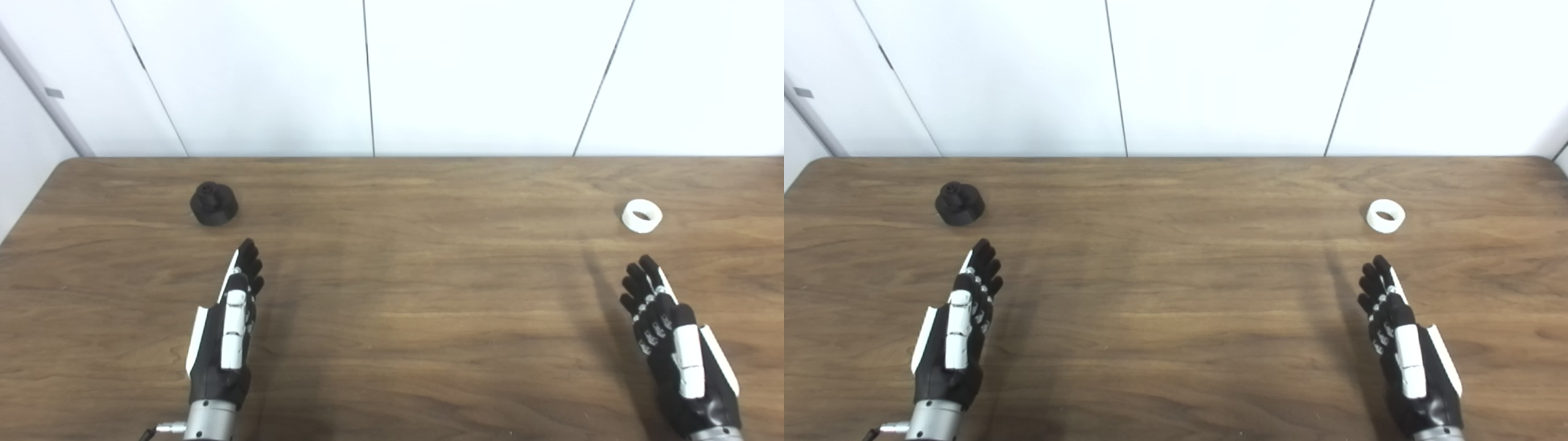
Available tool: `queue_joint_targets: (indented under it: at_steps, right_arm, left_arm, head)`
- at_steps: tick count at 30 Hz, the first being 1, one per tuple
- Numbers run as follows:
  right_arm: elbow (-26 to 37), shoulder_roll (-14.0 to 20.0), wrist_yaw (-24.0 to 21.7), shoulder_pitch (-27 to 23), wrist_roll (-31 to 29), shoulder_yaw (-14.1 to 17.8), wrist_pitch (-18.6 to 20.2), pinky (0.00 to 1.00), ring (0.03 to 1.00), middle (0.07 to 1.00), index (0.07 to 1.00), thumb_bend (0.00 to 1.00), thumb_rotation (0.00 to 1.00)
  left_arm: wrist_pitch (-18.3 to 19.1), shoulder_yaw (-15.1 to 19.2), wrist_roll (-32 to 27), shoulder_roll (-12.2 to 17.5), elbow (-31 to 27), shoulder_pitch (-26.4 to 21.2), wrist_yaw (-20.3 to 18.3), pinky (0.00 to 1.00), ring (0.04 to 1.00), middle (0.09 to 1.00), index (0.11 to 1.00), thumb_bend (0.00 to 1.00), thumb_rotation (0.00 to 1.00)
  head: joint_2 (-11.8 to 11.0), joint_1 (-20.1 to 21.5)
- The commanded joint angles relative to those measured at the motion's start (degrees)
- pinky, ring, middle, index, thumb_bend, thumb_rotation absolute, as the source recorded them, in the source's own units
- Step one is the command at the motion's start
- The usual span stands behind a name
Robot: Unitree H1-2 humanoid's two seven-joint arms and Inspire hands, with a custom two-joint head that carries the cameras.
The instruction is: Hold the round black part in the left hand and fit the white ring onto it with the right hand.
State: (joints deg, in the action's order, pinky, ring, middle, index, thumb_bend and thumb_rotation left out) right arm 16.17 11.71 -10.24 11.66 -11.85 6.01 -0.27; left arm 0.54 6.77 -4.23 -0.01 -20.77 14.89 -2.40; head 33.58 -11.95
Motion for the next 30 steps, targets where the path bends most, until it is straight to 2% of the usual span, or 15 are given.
queue_joint_targets:
  at_steps: [1, 11, 30]
  right_arm:
    - [1.17, 0.71, -0.29, -0.26, -0.17, 0.52, -2.54, 1.0, 0.99, 0.986, 0.996, 0.58, 1.0]
    - [1.26, 0.53, -0.54, -0.07, -0.51, 0.55, -2.54, 1.0, 0.995, 0.984, 0.994, 0.57, 1.0]
    - [0.87, 0.49, -0.36, -0.02, 0.19, 0.45, -2.39, 1.0, 0.994, 0.98, 0.986, 0.58, 1.0]
  left_arm:
    - [-2.67, -0.37, 0.42, -0.3, -1.61, 6.32, 0.3, 1.0, 1.0, 1.0, 1.0, 0.48, 1.0]
    - [-2.19, -0.32, -1.4, -0.75, -2.22, 7.78, -0.02, 1.0, 1.0, 1.0, 1.0, 0.48, 0.96]
    - [-3.36, -0.34, 0.04, -0.49, -1.29, 7.34, 0.3, 1.0, 1.0, 1.0, 1.0, 0.46, 0.99]
  head:
    - [-0.01, 0.05]
    - [-0.3, 0.23]
    - [-0.46, 0.39]
